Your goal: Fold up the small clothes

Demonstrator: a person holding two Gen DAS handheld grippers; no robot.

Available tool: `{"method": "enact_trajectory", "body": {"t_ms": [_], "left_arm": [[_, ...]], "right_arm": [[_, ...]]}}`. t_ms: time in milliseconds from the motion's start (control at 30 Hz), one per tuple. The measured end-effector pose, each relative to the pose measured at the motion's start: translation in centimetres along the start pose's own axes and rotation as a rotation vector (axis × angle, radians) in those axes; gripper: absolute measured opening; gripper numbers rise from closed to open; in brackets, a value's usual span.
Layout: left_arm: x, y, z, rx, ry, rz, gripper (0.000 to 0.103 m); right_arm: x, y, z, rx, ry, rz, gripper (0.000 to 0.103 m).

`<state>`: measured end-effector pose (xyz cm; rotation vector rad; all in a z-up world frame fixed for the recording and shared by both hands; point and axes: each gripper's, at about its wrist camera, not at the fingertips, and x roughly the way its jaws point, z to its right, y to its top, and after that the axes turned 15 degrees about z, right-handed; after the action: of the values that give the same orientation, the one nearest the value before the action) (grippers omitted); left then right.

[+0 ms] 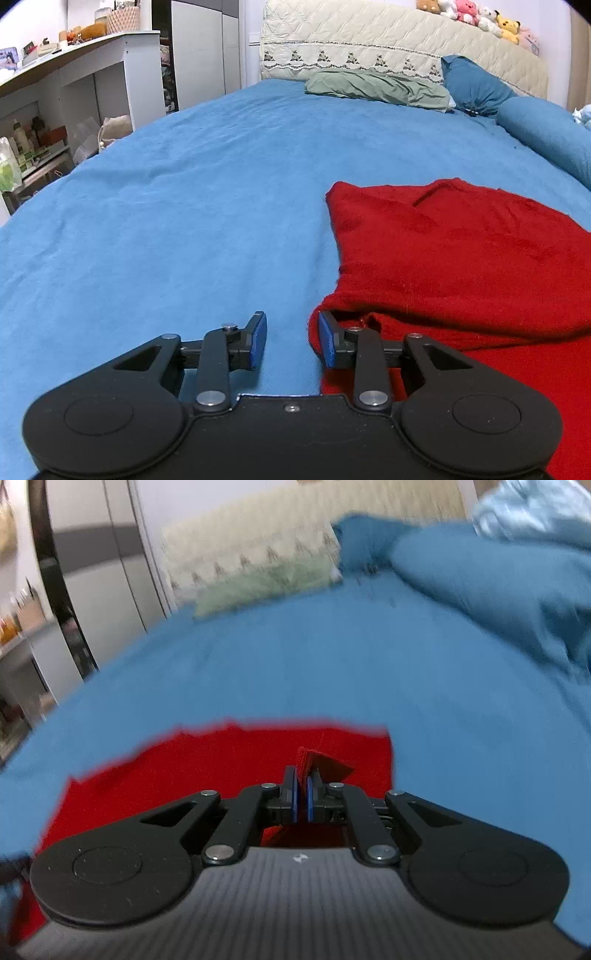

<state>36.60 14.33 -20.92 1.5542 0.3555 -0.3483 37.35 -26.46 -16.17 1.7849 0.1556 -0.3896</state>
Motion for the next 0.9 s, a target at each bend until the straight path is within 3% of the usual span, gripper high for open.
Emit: {"method": "enact_trajectory", "body": {"t_ms": [167, 200, 233, 300, 433, 567, 700, 900], "left_arm": [[-1.8, 1.1, 0.4, 0.028, -0.013, 0.013, 0.033], [-2.4, 1.6, 0.6, 0.035, -0.028, 0.036, 0.034], [-2.9, 2.2, 1.0, 0.040, -0.049, 0.056, 0.038], [-3.3, 3.4, 1.9, 0.044, -0.098, 0.086, 0.046], [-1.7, 4.8, 4.4, 0.058, -0.187, 0.101, 0.048], [2.3, 4.5, 6.4, 0.034, -0.278, 0.057, 0.048], [6.7, 3.1, 6.0, 0.030, -0.231, 0.006, 0.049], [8.4, 3.7, 4.1, -0.080, -0.251, -0.025, 0.051]], "right_arm": [[-1.5, -4.1, 1.5, -0.019, -0.057, -0.052, 0.025], [-2.1, -4.2, 1.5, -0.017, -0.074, -0.039, 0.035], [-2.7, -4.3, 1.4, -0.023, -0.081, -0.024, 0.055], [-4.0, -4.1, 0.5, -0.052, -0.079, 0.034, 0.073], [-4.1, -3.1, -2.8, -0.181, -0.019, 0.111, 0.074], [-0.7, -3.8, -4.8, -0.200, 0.084, 0.018, 0.077], [2.0, -5.8, -3.7, -0.151, 0.016, -0.067, 0.079], [1.7, -6.2, -3.1, -0.120, 0.004, -0.055, 0.081]]}}
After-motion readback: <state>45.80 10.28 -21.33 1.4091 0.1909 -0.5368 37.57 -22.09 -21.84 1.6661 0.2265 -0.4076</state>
